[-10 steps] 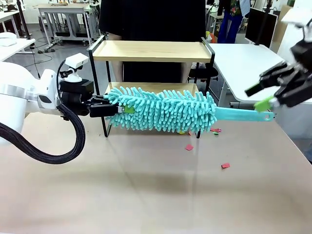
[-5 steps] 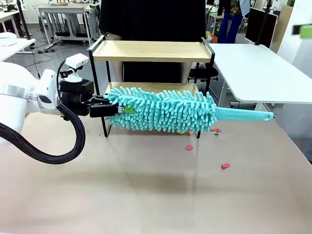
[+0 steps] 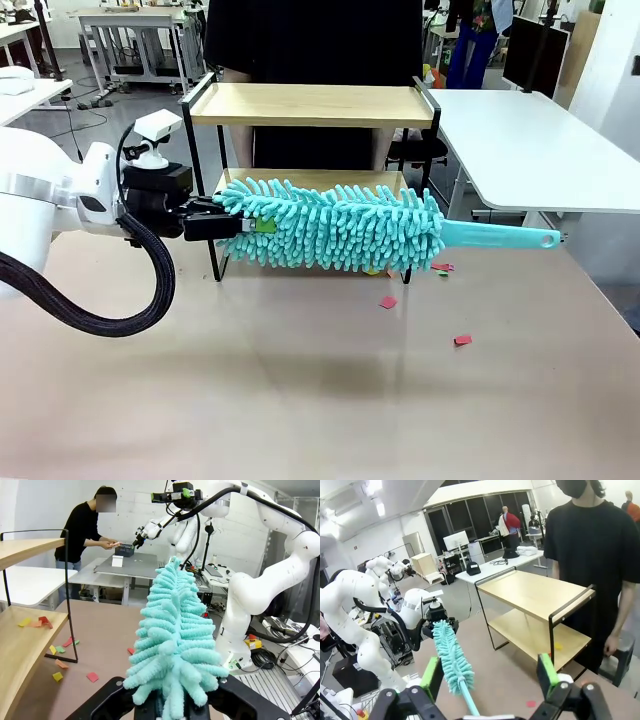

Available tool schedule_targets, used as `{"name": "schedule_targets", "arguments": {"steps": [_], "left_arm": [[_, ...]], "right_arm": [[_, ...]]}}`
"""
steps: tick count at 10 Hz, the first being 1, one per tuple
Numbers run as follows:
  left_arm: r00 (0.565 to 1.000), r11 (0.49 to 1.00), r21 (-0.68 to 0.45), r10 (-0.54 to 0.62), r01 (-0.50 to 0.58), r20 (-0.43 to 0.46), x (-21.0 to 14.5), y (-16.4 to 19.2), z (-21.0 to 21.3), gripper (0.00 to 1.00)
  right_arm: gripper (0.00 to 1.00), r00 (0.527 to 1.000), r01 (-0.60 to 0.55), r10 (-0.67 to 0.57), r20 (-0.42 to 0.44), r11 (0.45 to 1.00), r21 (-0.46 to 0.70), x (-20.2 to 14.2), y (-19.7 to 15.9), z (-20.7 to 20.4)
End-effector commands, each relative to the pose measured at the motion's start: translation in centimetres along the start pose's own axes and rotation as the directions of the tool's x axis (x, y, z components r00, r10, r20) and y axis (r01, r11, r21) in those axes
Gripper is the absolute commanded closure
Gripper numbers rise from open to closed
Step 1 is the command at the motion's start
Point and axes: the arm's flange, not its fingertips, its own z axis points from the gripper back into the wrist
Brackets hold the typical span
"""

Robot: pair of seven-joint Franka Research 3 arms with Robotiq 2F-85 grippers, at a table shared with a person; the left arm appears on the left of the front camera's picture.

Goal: Clean the shelf.
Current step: Hand the Duster back to the human.

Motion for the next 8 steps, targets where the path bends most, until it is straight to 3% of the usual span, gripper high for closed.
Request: {"name": "schedule_targets", "arguments": {"steps": [1, 4, 6, 8], "left_arm": [[1.000, 1.000, 0.000, 0.000, 0.000, 0.000, 0.0, 0.0, 0.0, 0.83], [0.970, 0.993, 0.076, -0.107, 0.092, 0.220, 4.6, -1.4, 5.7, 0.83], [0.939, 0.960, 0.235, -0.217, 0.155, 0.268, 7.4, -2.3, 8.3, 0.83], [0.899, 0.873, 0.440, -0.351, 0.212, 0.262, 10.8, -4.2, 10.9, 0.83]], "right_arm": [[0.00, 1.000, -0.015, 0.015, 0.024, 1.000, 0.008, 0.6, 0.1, -0.3], [0.00, 1.000, -0.015, 0.015, 0.024, 1.000, 0.008, 0.6, 0.1, -0.3], [0.00, 1.000, -0.015, 0.015, 0.024, 1.000, 0.008, 0.6, 0.1, -0.3], [0.00, 1.000, -0.015, 0.015, 0.024, 1.000, 0.008, 0.6, 0.1, -0.3]]}}
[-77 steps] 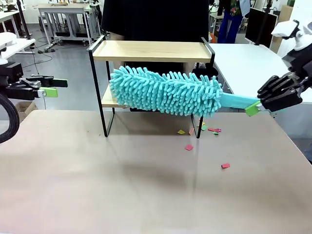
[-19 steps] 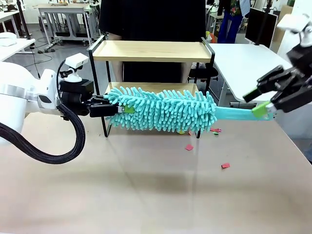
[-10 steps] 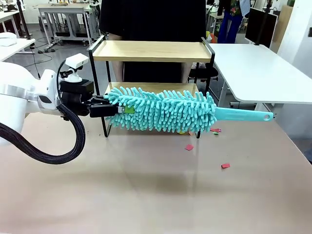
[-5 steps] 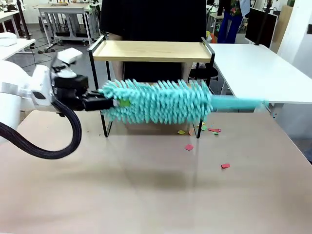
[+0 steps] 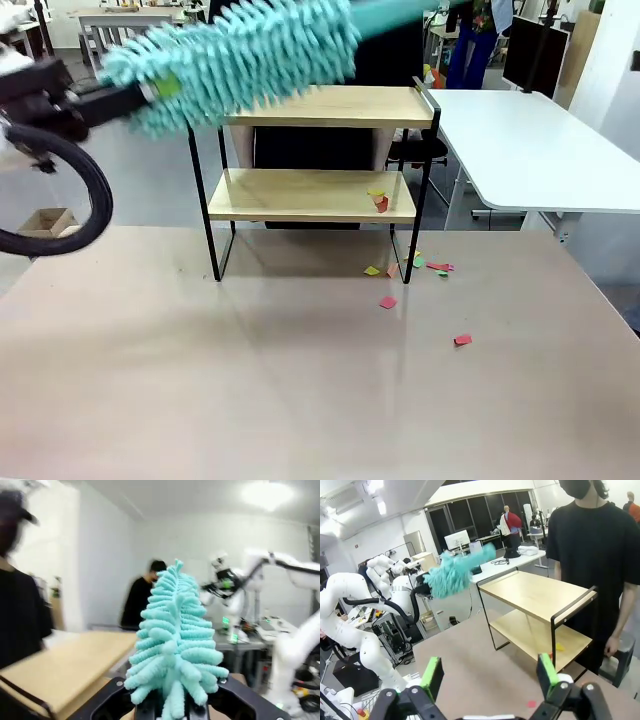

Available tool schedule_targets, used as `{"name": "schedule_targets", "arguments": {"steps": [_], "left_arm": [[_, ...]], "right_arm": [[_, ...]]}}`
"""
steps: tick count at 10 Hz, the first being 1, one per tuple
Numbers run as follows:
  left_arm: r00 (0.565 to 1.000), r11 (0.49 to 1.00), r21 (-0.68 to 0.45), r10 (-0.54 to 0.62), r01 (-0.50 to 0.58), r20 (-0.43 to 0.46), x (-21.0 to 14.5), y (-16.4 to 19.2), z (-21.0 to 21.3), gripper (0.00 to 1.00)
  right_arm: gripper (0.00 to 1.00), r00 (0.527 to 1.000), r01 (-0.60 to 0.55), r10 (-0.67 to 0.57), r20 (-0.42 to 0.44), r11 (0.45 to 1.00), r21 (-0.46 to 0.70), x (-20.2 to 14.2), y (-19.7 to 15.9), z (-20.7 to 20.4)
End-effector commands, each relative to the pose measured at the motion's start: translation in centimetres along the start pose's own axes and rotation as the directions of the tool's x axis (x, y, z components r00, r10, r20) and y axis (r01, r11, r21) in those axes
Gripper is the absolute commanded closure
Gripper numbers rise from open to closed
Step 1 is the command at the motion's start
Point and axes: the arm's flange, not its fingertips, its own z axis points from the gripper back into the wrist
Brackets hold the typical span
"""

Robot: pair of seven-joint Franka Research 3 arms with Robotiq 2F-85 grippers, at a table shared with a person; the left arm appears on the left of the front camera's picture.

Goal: Clean the shelf.
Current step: Hand the Duster back to the human.

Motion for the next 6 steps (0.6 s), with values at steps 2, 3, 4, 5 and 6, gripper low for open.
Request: {"name": "schedule_targets", "arguments": {"steps": [2, 3, 4, 5, 6], "left_arm": [[0.984, 0.950, 0.259, -0.171, 0.176, -0.043, 4.0, -2.2, 1.5, 0.83], [0.974, 0.904, 0.362, -0.218, 0.228, -0.069, 5.5, -2.4, 2.8, 0.83], [0.962, 0.847, 0.459, -0.258, 0.268, -0.084, 6.8, -2.7, 4.3, 0.83], [0.955, 0.800, 0.525, -0.277, 0.291, -0.108, 7.7, -3.0, 5.7, 0.83], [0.948, 0.741, 0.596, -0.287, 0.309, -0.134, 8.3, -3.1, 7.3, 0.83]], "right_arm": [[0.00, 1.000, -0.013, 0.013, 0.026, 1.000, 0.004, 0.4, -0.2, -0.2], [0.00, 1.000, -0.013, 0.013, 0.026, 1.000, 0.004, 0.4, -0.2, -0.2], [0.00, 1.000, -0.013, 0.013, 0.026, 1.000, 0.004, 0.4, -0.2, -0.2], [0.00, 1.000, -0.013, 0.013, 0.026, 1.000, 0.004, 0.4, -0.2, -0.2], [0.00, 1.000, -0.013, 0.013, 0.026, 1.000, 0.004, 0.4, -0.2, -0.2]]}}
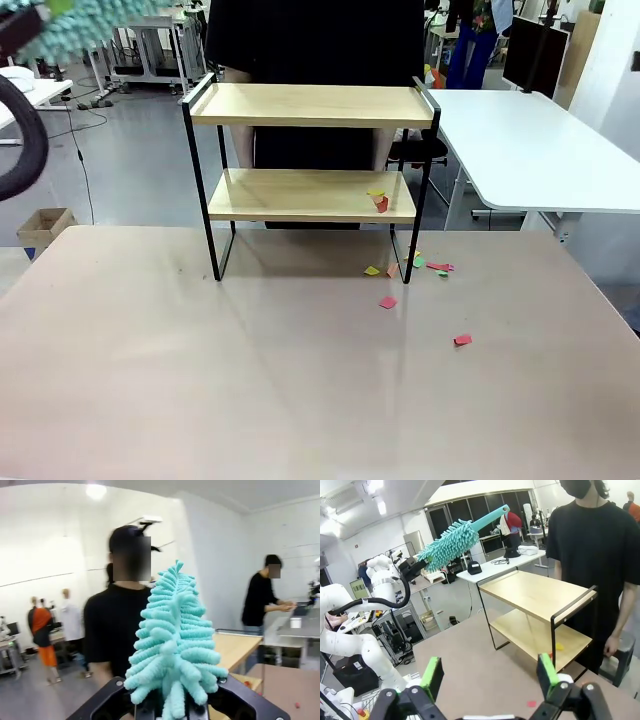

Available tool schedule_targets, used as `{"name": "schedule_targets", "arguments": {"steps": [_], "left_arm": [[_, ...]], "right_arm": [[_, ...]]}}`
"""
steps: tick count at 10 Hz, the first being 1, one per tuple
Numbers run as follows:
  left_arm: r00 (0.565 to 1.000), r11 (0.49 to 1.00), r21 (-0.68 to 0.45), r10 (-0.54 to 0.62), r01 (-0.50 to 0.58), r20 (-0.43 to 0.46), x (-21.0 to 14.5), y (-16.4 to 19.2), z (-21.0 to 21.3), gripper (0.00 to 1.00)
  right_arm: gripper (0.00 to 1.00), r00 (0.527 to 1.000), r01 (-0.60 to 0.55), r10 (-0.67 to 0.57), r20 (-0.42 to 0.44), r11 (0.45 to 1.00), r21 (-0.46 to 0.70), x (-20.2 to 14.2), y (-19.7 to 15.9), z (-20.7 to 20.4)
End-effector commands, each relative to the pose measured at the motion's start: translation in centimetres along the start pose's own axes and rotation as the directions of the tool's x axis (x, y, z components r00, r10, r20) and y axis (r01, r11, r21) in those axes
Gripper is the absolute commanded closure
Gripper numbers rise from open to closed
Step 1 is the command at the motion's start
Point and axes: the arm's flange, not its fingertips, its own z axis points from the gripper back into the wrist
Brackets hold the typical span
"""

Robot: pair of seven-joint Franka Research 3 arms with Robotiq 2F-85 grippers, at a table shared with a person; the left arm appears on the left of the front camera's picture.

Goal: Clean the shelf.
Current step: Hand the Duster back to the human.

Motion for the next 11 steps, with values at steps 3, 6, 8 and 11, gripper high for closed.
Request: {"name": "schedule_targets", "arguments": {"steps": [3, 6, 8, 11], "left_arm": [[0.997, 0.948, 0.318, -0.005, 0.029, -0.075, -0.7, 2.1, 4.1, 0.83], [0.985, 0.913, 0.408, 0.048, 0.025, -0.167, -3.1, 3.4, 5.7, 0.83], [0.972, 0.885, 0.465, 0.073, 0.039, -0.221, -5.4, 4.1, 6.7, 0.83], [0.953, 0.869, 0.494, 0.161, -0.014, -0.256, -9.5, 4.4, 8.0, 0.83]], "right_arm": [[0.00, 1.000, -0.014, 0.014, 0.027, 1.000, 0.005, 0.4, -0.1, -0.2], [0.00, 1.000, -0.014, 0.014, 0.027, 1.000, 0.005, 0.4, -0.1, -0.2], [0.00, 1.000, -0.014, 0.014, 0.027, 1.000, 0.005, 0.4, -0.1, -0.2], [0.00, 1.000, -0.014, 0.014, 0.027, 1.000, 0.005, 0.4, -0.1, -0.2]]}}
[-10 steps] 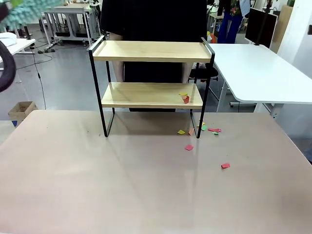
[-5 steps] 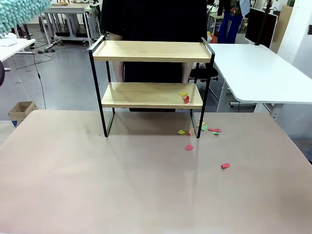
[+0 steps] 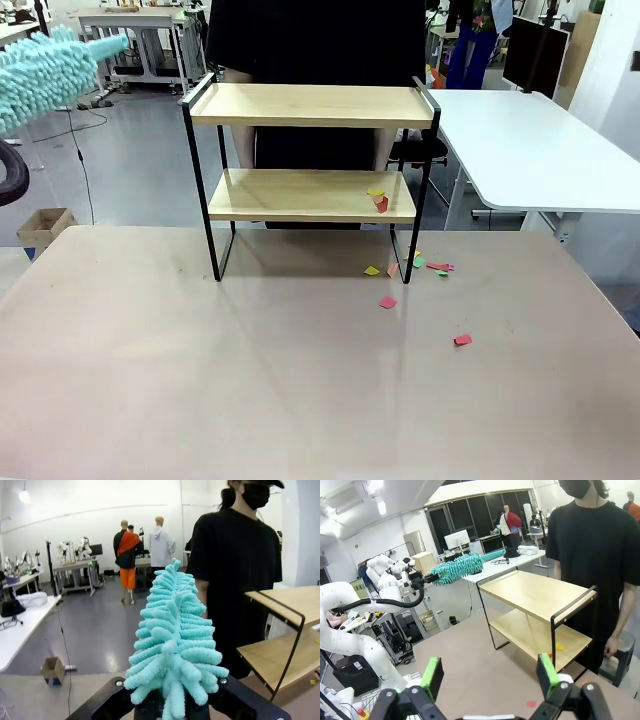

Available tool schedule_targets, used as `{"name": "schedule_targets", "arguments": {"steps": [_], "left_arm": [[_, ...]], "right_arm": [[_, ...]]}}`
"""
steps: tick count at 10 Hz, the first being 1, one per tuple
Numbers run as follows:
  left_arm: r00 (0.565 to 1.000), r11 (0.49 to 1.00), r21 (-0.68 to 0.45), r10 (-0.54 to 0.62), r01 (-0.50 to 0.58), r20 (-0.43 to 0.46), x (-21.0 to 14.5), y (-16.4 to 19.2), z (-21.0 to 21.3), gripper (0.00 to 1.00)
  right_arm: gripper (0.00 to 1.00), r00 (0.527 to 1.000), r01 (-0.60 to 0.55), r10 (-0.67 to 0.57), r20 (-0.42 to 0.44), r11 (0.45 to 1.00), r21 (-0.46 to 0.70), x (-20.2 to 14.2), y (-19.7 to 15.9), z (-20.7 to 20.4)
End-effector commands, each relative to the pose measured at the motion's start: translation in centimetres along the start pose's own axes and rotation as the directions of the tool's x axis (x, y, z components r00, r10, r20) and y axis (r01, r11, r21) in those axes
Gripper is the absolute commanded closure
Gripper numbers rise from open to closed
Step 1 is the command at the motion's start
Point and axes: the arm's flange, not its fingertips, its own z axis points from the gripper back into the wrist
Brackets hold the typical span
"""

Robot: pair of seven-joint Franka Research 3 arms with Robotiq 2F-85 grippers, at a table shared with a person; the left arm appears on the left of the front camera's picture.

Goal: Clean the shelf.
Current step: Hand the Duster back to the human.

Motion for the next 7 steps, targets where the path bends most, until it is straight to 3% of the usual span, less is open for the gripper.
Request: {"name": "schedule_targets", "arguments": {"steps": [1, 7], "left_arm": [[1.000, 1.000, 0.009, 0.021, -0.021, -0.013, -3.8, -1.0, 0.7, 0.83], [1.000, 1.000, -0.005, 0.014, -0.014, -0.022, -5.6, -1.4, -0.2, 0.83]], "right_arm": [[0.00, 1.000, -0.014, 0.014, 0.028, 1.000, 0.006, 0.3, -0.1, -0.2], [0.00, 1.000, -0.014, 0.014, 0.028, 1.000, 0.006, 0.3, -0.1, -0.2]]}}
